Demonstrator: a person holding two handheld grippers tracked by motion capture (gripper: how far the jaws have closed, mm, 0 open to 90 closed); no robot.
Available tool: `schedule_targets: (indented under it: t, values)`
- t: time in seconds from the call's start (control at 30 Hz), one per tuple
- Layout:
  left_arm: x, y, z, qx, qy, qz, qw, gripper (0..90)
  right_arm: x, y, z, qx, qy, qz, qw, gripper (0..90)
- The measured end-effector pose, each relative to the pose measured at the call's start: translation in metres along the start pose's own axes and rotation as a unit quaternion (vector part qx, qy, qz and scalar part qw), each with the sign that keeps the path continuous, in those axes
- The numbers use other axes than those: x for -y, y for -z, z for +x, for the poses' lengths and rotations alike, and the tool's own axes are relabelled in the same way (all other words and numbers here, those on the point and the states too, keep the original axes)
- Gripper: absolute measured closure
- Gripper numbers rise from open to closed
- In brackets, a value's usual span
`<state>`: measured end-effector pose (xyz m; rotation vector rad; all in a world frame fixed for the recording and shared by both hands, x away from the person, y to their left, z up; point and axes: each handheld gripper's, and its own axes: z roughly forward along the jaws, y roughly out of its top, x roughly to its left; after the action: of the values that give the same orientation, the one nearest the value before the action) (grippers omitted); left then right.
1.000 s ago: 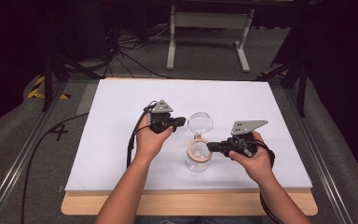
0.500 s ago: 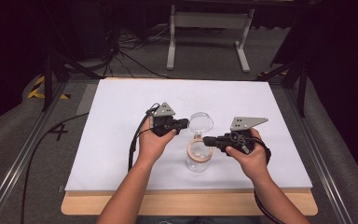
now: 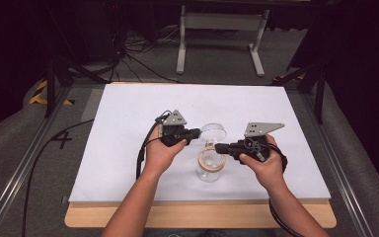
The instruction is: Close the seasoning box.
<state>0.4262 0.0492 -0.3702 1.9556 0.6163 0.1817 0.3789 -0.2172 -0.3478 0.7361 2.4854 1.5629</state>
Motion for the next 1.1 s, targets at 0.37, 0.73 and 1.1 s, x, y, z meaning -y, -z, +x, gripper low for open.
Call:
schedule_targets:
  t: [0.37,0.73,1.1]
  values:
    - [-0.004,0.004,-0.005,0.012,-0.015,0.029,0.9994,86.2,-0.001,0.005,0.002,-0.005,-0.004,0.007,1.0,90.0]
    - [-0.007,0.012,-0.008,0.007,-0.023,0.056,0.9981,84.2,-0.002,0.007,0.008,-0.012,-0.003,0.023,0.9997,90.0]
    - [-0.005,0.03,-0.004,-0.005,-0.002,0.107,0.9942,80.1,0.0,0.008,0.013,-0.021,0.0,0.059,0.998,90.0]
